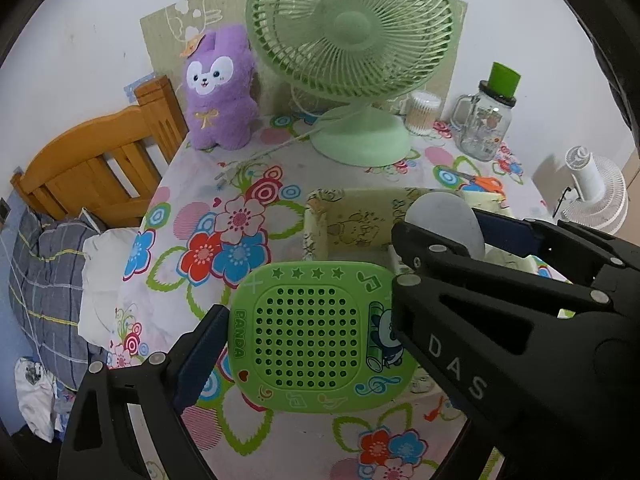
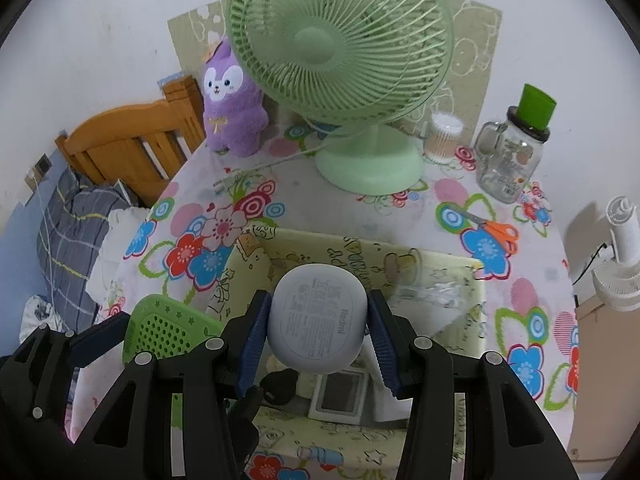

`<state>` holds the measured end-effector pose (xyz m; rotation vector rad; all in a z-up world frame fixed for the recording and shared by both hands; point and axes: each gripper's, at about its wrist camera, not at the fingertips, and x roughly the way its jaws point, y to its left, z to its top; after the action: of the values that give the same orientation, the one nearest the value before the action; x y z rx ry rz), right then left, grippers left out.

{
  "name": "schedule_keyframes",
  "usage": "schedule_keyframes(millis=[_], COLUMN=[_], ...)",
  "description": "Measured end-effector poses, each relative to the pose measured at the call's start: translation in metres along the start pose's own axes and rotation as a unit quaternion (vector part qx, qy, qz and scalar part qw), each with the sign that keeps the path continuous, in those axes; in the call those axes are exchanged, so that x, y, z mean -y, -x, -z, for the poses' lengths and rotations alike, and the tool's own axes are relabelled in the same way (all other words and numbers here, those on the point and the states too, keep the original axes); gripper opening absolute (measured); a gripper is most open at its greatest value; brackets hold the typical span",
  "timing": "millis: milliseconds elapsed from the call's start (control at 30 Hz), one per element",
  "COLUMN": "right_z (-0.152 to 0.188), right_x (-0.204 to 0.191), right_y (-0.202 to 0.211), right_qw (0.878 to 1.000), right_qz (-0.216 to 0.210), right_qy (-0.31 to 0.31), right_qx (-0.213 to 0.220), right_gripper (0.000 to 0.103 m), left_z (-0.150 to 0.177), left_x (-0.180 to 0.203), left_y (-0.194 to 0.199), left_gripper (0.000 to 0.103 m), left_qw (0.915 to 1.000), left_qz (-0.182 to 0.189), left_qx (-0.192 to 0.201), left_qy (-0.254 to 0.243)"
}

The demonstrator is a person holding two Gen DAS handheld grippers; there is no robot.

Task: Organize rigid objects
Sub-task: 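Lift and carry the puck and green mat over the fabric box, then lower the white puck into the box and open the right tool, then lower the green panda mat into the box and open the left tool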

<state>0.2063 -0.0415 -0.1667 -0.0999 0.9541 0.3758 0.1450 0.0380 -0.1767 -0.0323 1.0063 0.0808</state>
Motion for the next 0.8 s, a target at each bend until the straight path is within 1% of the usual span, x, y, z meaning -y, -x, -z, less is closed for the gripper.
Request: schedule_keyframes(millis=[167,267,400,467,533,700,800], right_z=[-0.002,-0.003,-0.002,-0.001,-0.002,-0.002,0.001], right_x=[-0.004,-0.005,-0.009,-0.010,-0.009,-0.008,-0.002], right_y=[-0.014,-0.022,-0.025,-0.025,-0.025,-0.023,-0.016], right_qw=[1.000,0.999,0.999,0.999,0.999,0.999,0.999], right_qz=[-0.017,-0.029,-0.032,-0.032,-0.034,-0.033,-0.023], right_qy=[-0.007,-0.011,-0.009,-0.009,-0.010,-0.013,-0.019], right_qx=[-0.015,-0.028,-0.032,-0.031,-0.029,-0.028,-0.022], right_gripper=[0.052,0.052,0.053,0.059,0.062,0.063,0.070], left_z=[-0.002,-0.003,-0.003,-0.003,-0.004,-0.004,-0.005], left_x=[-0.007,-0.010,-0.014,-0.015,-0.015,-0.015,-0.013], left_y=[-0.009,-0.013,-0.017,-0.017,-0.018,-0.017,-0.015], left_gripper=[0.095,0.095,0.095,0.095,0.095,0.095,0.095], left_qw=[0.9999,0.9998,0.9996,0.9996,0.9996,0.9997,0.9998], left_qz=[-0.003,-0.013,-0.015,-0.015,-0.016,-0.015,-0.010], left_qx=[-0.013,-0.018,-0.022,-0.023,-0.024,-0.021,-0.018], left_qy=[0.002,0.003,0.005,0.004,0.004,0.004,0.003])
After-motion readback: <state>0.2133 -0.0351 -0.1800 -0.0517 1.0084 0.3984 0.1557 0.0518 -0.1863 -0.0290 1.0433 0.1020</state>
